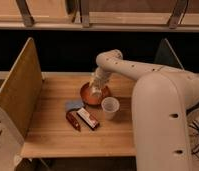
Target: Place the bottle in the ceramic bowl
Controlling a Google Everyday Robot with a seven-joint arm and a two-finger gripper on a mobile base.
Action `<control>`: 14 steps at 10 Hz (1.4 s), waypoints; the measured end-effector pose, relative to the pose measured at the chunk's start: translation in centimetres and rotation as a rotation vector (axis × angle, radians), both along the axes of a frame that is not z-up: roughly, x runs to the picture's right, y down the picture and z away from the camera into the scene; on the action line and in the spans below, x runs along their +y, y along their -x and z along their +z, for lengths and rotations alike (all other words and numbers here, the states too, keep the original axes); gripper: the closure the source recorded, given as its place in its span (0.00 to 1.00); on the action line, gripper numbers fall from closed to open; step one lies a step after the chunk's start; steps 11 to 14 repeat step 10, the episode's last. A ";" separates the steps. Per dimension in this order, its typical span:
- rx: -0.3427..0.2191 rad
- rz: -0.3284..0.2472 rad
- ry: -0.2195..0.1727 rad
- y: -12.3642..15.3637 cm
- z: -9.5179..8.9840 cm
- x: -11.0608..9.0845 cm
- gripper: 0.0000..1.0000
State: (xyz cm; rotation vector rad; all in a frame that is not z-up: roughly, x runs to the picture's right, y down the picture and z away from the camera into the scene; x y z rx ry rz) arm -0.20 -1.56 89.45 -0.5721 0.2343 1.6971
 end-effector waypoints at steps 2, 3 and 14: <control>0.000 0.000 0.000 0.0 0.0 0.0 0.30; 0.000 0.000 0.000 0.0 0.0 0.0 0.22; 0.001 0.000 0.002 -0.1 0.1 0.1 0.20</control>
